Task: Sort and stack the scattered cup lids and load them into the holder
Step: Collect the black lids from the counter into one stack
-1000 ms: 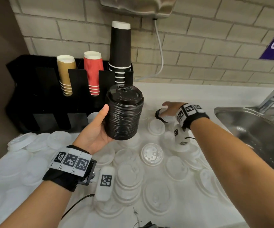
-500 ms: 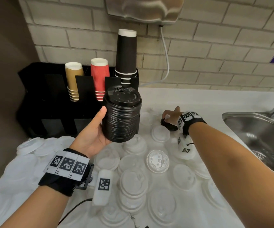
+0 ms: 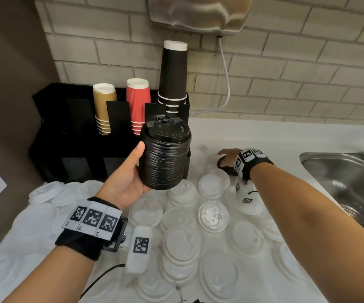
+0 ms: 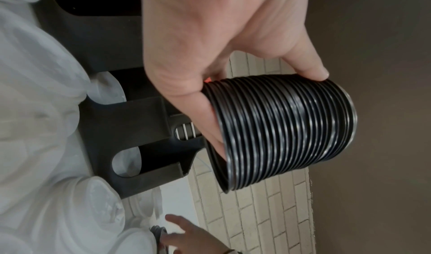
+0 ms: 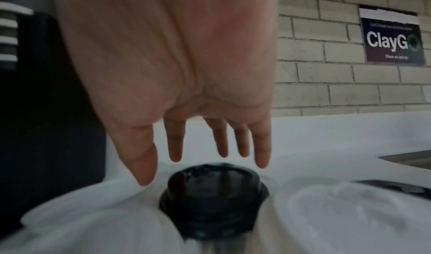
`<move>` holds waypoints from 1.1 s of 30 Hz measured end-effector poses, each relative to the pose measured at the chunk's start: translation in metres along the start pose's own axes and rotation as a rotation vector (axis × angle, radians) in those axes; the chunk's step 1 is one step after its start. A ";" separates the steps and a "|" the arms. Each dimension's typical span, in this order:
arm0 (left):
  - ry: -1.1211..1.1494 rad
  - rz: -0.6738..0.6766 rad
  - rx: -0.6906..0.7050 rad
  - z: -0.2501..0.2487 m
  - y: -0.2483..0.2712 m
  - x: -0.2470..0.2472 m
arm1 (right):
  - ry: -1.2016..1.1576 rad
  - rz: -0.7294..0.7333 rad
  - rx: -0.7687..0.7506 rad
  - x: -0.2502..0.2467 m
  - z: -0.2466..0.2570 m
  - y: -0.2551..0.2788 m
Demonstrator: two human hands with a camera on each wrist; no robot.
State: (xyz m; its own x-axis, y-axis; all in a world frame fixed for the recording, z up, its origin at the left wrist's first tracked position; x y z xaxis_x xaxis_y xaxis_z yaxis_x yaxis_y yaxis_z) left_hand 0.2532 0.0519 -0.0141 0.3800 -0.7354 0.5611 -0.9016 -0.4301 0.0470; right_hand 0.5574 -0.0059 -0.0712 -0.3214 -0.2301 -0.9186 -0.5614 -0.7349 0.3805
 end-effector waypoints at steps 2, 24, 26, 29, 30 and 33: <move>-0.006 -0.014 -0.004 -0.001 0.000 -0.005 | 0.034 0.029 -0.017 0.007 -0.001 -0.004; -0.032 -0.034 -0.141 0.059 -0.002 0.031 | -0.719 -0.242 -0.782 -0.090 0.099 0.207; -0.062 -0.034 -0.150 0.065 -0.002 0.038 | -0.633 -0.218 -0.781 -0.081 0.105 0.215; -0.088 -0.044 -0.158 0.068 -0.001 0.045 | -0.541 -0.230 -0.770 -0.075 0.107 0.222; -0.089 -0.048 -0.163 0.069 0.000 0.047 | -0.524 -0.242 -0.763 -0.074 0.106 0.223; -0.089 -0.063 -0.173 0.071 0.002 0.050 | -0.485 -0.261 -0.750 -0.075 0.104 0.227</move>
State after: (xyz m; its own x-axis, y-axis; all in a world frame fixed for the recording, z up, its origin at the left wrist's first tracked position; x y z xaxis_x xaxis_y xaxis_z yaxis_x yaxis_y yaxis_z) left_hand 0.2851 -0.0225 -0.0448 0.4464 -0.7566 0.4778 -0.8947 -0.3857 0.2252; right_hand 0.3753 -0.0891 0.0956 -0.6331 0.1677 -0.7557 -0.0753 -0.9850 -0.1554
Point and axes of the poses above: each hand's wrist, its own y-axis away from the middle knuckle, its own x-axis out of the palm, z = x × y, the point moved 9 cm from there along -y, towards the middle knuckle, and after that the axes turned 6 degrees about -x, right-handed, at the moved point
